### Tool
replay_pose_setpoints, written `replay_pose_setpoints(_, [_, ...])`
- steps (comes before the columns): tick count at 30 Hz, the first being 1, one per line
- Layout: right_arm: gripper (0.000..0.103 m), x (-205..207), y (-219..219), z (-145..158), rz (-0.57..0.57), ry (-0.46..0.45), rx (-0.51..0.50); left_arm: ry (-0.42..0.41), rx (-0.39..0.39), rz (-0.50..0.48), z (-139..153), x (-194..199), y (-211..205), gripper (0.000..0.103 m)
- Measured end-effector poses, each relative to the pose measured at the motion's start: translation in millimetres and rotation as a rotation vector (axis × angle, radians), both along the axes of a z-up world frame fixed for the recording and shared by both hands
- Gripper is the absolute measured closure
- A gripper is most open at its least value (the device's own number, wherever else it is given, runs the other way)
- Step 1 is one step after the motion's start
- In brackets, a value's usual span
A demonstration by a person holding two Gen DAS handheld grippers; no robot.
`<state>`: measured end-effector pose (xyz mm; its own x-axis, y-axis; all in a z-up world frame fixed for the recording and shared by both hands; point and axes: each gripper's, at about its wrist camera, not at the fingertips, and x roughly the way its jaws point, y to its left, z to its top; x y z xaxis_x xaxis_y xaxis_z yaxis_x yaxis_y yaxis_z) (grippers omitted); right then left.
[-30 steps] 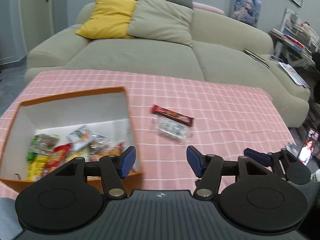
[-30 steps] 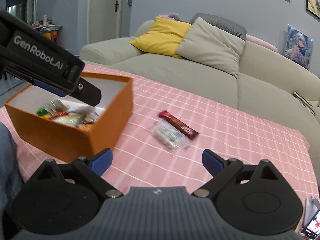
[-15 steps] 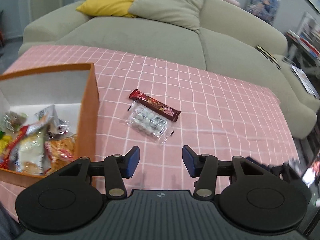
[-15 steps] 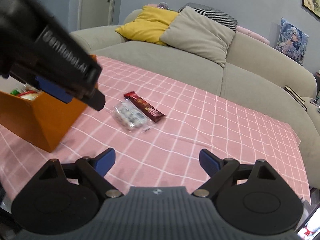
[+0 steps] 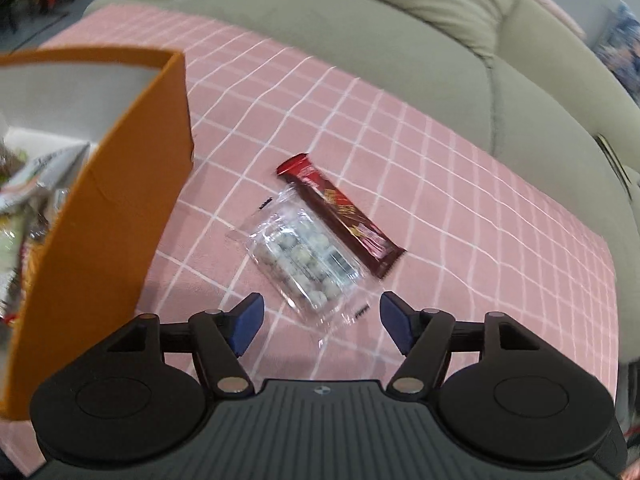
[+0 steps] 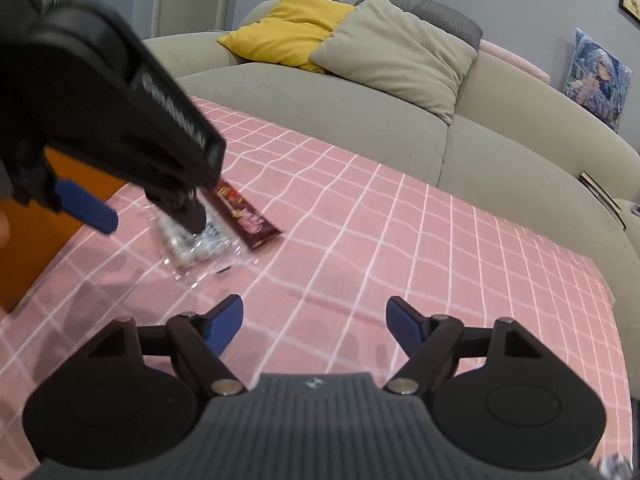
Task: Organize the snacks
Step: 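Lower the left tool over the clear ball packet while the right tool straddles the red chocolate bar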
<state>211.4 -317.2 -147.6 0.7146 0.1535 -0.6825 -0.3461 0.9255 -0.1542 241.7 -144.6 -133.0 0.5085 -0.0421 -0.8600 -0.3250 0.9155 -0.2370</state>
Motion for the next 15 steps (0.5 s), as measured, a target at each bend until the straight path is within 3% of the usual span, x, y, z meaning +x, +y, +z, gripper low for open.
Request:
replay_pose_setpoints(4, [0.027, 20, 4, -6, 0.010, -0.013, 0.000, 0.005, -0.038, 0.102, -15, 15, 7, 0.018])
replay_pose_setpoints(9, [0.027, 39, 12, -11, 0.045, -0.031, 0.003, 0.053, -0.063, 0.163, -32, 31, 9, 0.018])
replay_pose_setpoints(15, [0.027, 58, 25, -19, 0.131, -0.043, -0.027, 0.062, -0.014, 0.132, -35, 47, 8, 0.013])
